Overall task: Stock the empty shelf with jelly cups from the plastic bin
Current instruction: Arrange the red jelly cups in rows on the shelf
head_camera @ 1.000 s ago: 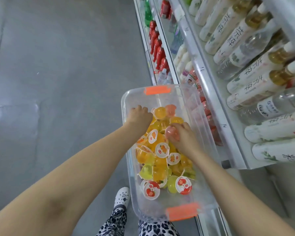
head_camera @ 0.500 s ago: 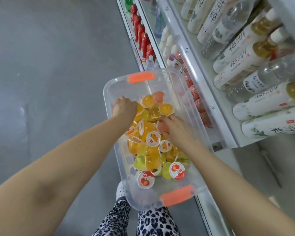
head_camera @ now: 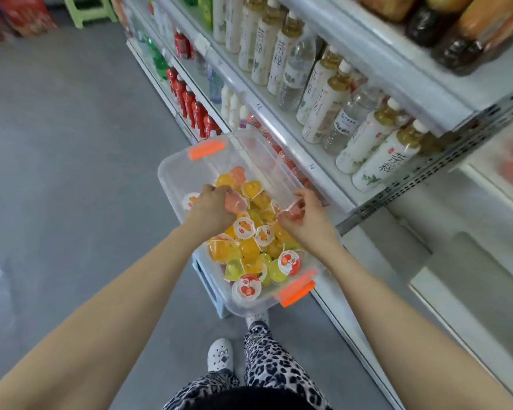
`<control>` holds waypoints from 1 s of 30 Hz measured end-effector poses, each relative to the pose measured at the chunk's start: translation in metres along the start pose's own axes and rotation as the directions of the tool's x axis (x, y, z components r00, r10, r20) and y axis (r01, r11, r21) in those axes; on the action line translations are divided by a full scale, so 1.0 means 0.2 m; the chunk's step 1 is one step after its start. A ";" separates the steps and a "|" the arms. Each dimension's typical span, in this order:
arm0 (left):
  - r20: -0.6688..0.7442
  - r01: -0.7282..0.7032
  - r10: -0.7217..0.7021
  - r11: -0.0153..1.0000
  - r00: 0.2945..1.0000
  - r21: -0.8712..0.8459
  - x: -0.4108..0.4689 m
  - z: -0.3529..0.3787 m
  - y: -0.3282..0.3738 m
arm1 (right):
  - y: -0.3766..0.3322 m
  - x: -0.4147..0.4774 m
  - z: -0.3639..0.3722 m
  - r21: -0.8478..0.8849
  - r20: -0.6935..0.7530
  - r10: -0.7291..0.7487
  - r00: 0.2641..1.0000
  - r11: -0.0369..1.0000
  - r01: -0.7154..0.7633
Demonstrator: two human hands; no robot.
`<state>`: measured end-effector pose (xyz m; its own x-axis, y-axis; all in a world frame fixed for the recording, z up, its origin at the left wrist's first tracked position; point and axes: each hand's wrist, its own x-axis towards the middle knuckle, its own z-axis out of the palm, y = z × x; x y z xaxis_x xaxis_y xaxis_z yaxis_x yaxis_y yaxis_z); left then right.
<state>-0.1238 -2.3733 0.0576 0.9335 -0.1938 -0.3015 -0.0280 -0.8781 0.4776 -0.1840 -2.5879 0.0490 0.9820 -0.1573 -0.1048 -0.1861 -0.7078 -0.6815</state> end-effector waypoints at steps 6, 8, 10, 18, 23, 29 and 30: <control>-0.013 -0.220 0.225 0.941 0.974 -0.258 -0.17 0.04 0.19 | 0.03 -0.31 -0.24 0.102 -0.210 0.104 0.972 0.991 -0.084; 0.007 -0.266 0.281 0.919 0.960 -0.292 -0.22 0.05 0.28 | 0.04 -0.43 -0.34 0.114 -0.269 0.105 0.957 0.991 -0.076; 0.020 -0.333 0.353 0.899 0.935 -0.284 -0.28 0.06 0.39 | 0.06 -0.55 -0.44 0.088 -0.335 0.085 0.938 0.994 -0.058; 0.034 -0.599 0.631 0.751 0.775 -0.277 -0.44 0.13 0.86 | 0.14 -0.96 -0.86 0.095 -0.573 0.144 0.807 0.989 -0.109; 0.030 -0.683 0.720 0.670 0.694 -0.291 -0.55 0.17 1.19 | 0.25 -1.10 -1.14 0.076 -0.681 0.170 0.712 0.984 -0.163; 0.020 -0.744 0.782 0.601 0.623 -0.293 -0.63 0.22 1.57 | 0.45 -1.19 -1.52 0.049 -0.752 0.184 0.633 0.973 -0.224; 0.016 -0.750 0.788 0.591 0.615 -0.296 -0.64 0.23 1.63 | 0.48 -1.19 -1.58 0.053 -0.757 0.191 0.625 0.971 -0.233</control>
<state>-0.2687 -2.6551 0.2129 0.5468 -0.8182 0.1780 -0.6108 -0.2444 0.7531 -0.4464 -2.8361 0.2381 0.5529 -0.7550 0.3525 -0.4080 -0.6142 -0.6755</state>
